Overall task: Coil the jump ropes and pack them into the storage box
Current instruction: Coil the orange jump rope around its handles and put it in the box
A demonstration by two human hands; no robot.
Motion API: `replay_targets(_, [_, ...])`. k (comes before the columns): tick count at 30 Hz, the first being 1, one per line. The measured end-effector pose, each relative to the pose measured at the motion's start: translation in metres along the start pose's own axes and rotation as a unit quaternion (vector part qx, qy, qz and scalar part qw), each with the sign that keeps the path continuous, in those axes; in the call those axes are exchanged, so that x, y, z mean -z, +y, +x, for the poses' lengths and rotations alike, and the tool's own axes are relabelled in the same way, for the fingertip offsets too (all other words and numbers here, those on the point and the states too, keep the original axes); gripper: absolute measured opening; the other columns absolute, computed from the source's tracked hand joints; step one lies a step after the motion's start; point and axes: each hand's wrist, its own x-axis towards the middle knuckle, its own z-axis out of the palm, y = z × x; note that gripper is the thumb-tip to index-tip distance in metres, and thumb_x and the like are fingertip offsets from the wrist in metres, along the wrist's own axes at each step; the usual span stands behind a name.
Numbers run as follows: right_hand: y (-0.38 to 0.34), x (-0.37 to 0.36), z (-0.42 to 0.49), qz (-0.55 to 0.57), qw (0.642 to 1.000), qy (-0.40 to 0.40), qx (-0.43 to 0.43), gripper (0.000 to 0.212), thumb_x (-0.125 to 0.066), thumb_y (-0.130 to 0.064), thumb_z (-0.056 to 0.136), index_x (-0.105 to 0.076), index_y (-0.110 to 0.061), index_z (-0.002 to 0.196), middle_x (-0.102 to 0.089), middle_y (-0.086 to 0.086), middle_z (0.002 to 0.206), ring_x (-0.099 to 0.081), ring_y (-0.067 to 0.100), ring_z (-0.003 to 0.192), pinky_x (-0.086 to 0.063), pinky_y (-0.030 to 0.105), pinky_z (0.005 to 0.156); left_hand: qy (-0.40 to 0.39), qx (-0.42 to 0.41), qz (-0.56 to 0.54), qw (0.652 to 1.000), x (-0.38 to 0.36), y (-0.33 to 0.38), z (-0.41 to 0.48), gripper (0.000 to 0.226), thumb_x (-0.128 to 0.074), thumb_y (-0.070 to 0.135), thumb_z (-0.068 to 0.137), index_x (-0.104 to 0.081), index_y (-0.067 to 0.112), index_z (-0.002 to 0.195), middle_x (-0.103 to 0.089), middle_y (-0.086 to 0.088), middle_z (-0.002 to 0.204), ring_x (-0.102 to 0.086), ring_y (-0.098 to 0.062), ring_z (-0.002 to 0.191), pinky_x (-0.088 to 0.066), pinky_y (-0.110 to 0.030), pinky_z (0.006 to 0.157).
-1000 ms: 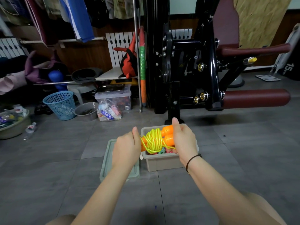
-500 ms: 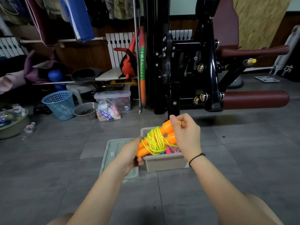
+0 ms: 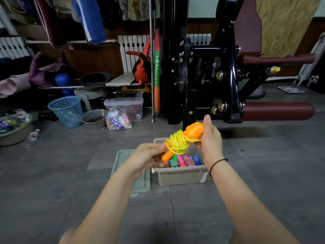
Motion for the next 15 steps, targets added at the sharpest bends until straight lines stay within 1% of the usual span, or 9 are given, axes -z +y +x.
replay_targets(2, [-0.007, 0.0, -0.002, 0.0, 0.996, -0.005, 0.092, 0.028, -0.051, -0.044, 0.092, -0.059, -0.019, 0.082, -0.06, 0.0, 0.067, -0.059, 0.009, 0.058, -0.045, 0.022, 0.053, 0.064, 0.027, -0.097, 0.993, -0.012, 0.002, -0.001, 0.025, -0.046, 0.023, 0.098, -0.063, 0.008, 0.088, -0.058, -0.008, 0.055, -0.047, -0.011, 0.041, -0.037, -0.017, 0.038])
replay_targets(3, [-0.01, 0.0, -0.003, 0.009, 0.993, -0.028, 0.11, 0.023, -0.055, -0.038, 0.091, -0.06, -0.016, 0.09, -0.064, 0.001, 0.072, -0.062, 0.01, 0.061, -0.048, 0.022, 0.053, 0.104, 0.015, -0.115, 0.988, -0.014, 0.002, 0.001, 0.027, -0.044, 0.024, 0.099, -0.061, 0.011, 0.081, -0.05, -0.004, 0.047, -0.039, -0.009, 0.037, -0.03, -0.017, 0.037])
replay_targets(4, [-0.014, 0.0, -0.006, 0.029, 0.993, -0.06, 0.102, 0.027, -0.055, -0.039, 0.091, -0.061, -0.014, 0.099, -0.067, 0.003, 0.08, -0.066, 0.013, 0.067, -0.051, 0.023, 0.055, 0.134, -0.017, -0.089, 0.987, -0.016, 0.0, 0.003, 0.031, -0.044, 0.025, 0.099, -0.059, 0.011, 0.077, -0.046, -0.004, 0.047, -0.035, -0.009, 0.037, -0.028, -0.018, 0.038])
replay_targets(6, [-0.019, 0.001, -0.009, 0.099, 0.985, -0.135, 0.026, 0.054, -0.044, -0.059, 0.083, -0.06, -0.014, 0.109, -0.07, 0.008, 0.093, -0.07, 0.019, 0.082, -0.058, 0.031, 0.066, 0.19, -0.113, 0.07, 0.973, -0.011, -0.002, 0.005, 0.029, -0.044, 0.026, 0.099, -0.064, 0.012, 0.083, -0.053, -0.002, 0.059, -0.044, -0.009, 0.048, -0.036, -0.025, 0.049])
replay_targets(8, [-0.019, 0.004, -0.008, 0.156, 0.966, -0.188, -0.088, 0.081, -0.03, -0.075, 0.07, -0.057, -0.015, 0.118, -0.068, 0.011, 0.108, -0.068, 0.025, 0.096, -0.057, 0.042, 0.079, 0.249, -0.228, 0.249, 0.908, -0.004, -0.001, 0.002, 0.02, -0.048, 0.025, 0.097, -0.068, 0.023, 0.1, -0.066, 0.009, 0.082, -0.057, -0.004, 0.072, -0.044, -0.019, 0.068])
replay_targets(10, [-0.015, 0.011, -0.004, 0.177, 0.942, -0.216, -0.187, 0.091, -0.033, -0.08, 0.062, -0.052, -0.015, 0.123, -0.063, 0.014, 0.117, -0.066, 0.032, 0.101, -0.055, 0.049, 0.082, 0.246, -0.35, 0.36, 0.829, -0.003, 0.0, -0.004, 0.023, -0.051, 0.023, 0.095, -0.065, 0.026, 0.113, -0.067, 0.014, 0.1, -0.057, 0.001, 0.092, -0.038, -0.005, 0.08])
replay_targets(12, [-0.01, 0.014, -0.001, 0.143, 0.933, -0.219, -0.247, 0.09, -0.048, -0.078, 0.062, -0.053, -0.01, 0.121, -0.063, 0.02, 0.117, -0.067, 0.036, 0.096, -0.057, 0.047, 0.072, 0.207, -0.427, 0.431, 0.767, -0.006, -0.001, -0.006, 0.029, -0.051, 0.028, 0.093, -0.063, 0.025, 0.119, -0.066, 0.01, 0.109, -0.057, -0.004, 0.099, -0.036, -0.006, 0.086])
replay_targets(13, [-0.007, 0.014, 0.0, 0.102, 0.941, -0.199, -0.253, 0.086, -0.054, -0.076, 0.064, -0.055, -0.009, 0.119, -0.064, 0.022, 0.112, -0.07, 0.035, 0.088, -0.057, 0.042, 0.064, 0.197, -0.447, 0.454, 0.745, -0.006, -0.002, -0.006, 0.031, -0.05, 0.029, 0.092, -0.062, 0.025, 0.12, -0.066, 0.007, 0.11, -0.058, -0.008, 0.1, -0.038, -0.01, 0.087])
replay_targets(15, [-0.002, 0.012, 0.0, -0.021, 0.966, -0.142, -0.214, 0.072, -0.05, -0.073, 0.075, -0.057, -0.01, 0.109, -0.069, 0.024, 0.095, -0.07, 0.029, 0.065, -0.052, 0.03, 0.048, 0.195, -0.452, 0.47, 0.733, -0.006, -0.003, -0.005, 0.033, -0.048, 0.03, 0.092, -0.061, 0.026, 0.122, -0.067, 0.006, 0.108, -0.058, -0.013, 0.098, -0.04, -0.017, 0.086])
